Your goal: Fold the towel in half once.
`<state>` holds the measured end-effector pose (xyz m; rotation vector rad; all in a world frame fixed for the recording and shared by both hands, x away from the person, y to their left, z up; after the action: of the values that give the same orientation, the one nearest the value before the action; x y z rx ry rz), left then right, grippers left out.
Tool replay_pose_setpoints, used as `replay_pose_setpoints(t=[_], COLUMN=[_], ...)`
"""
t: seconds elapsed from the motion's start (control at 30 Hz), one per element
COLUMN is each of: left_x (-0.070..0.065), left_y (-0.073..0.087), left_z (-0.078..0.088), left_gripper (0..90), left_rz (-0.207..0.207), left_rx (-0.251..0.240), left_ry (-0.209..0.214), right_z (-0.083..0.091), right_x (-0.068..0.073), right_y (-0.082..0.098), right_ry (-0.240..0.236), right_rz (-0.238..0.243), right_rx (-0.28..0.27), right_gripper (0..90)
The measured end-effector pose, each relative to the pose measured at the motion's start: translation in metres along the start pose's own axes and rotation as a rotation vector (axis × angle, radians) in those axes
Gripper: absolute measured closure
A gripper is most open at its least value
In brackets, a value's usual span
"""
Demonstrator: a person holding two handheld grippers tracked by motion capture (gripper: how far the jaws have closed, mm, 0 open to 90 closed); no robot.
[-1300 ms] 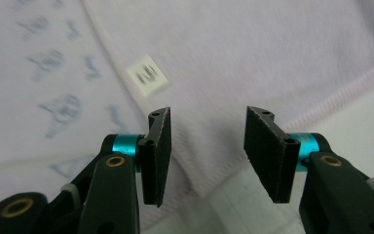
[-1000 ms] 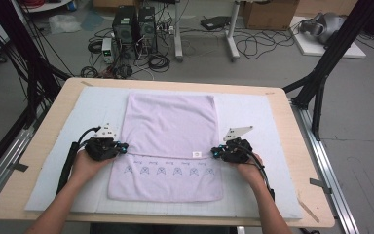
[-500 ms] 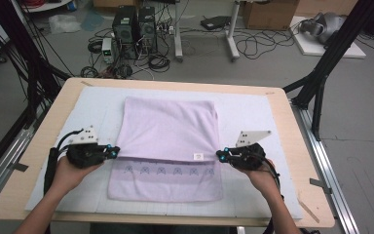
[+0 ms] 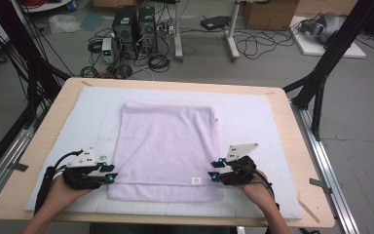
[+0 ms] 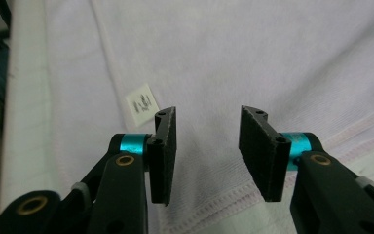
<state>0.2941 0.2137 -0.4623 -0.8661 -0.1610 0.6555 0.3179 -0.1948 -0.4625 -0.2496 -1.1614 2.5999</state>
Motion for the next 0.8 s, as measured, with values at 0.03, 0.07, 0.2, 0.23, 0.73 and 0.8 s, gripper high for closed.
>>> replay_pose_setpoints(t=[0.03,0.07,0.2,0.23,0.73,0.8], left_x=[0.0,-0.001,-0.003,-0.004,-0.036,-0.039], left_y=[0.001,0.002,0.005,0.005,-0.006,0.002], left_z=[-0.003,-0.007,-0.013,-0.013,0.029,0.028], left_gripper=[65.4,66.0,78.0,84.1,87.6,84.7], left_rz=[-0.007,-0.011,-0.023,-0.027,-0.112,-0.108], left_rx=[0.013,0.028,0.024,0.029,-0.012,0.0], left_ry=[0.005,0.008,0.021,0.028,0.038,0.045], right_z=[-0.004,-0.007,-0.012,-0.012,0.035,0.037], right_x=[-0.001,-0.001,-0.001,-0.001,0.02,0.032], right_y=[0.002,0.004,0.008,0.008,-0.012,-0.005], right_ry=[-0.003,-0.009,-0.008,-0.017,-0.037,-0.064], right_rz=[0.0,-0.008,-0.007,-0.006,0.038,0.026], right_rx=[0.016,0.032,0.043,0.039,-0.085,-0.087], right_gripper=[57.6,58.0,73.0,80.5,86.9,83.6])
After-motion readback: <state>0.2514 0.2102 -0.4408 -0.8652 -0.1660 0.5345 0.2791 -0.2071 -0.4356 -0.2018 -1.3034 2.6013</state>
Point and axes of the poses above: each handheld gripper's, and its own axes: z roughly backward along the jaws, y roughly out of its underside, x roughly to its left, the point moved 5 cm from there along -z, roughly forward along the jaws, and after that the axes turned 7 degrees about z, right-handed, at the moved point
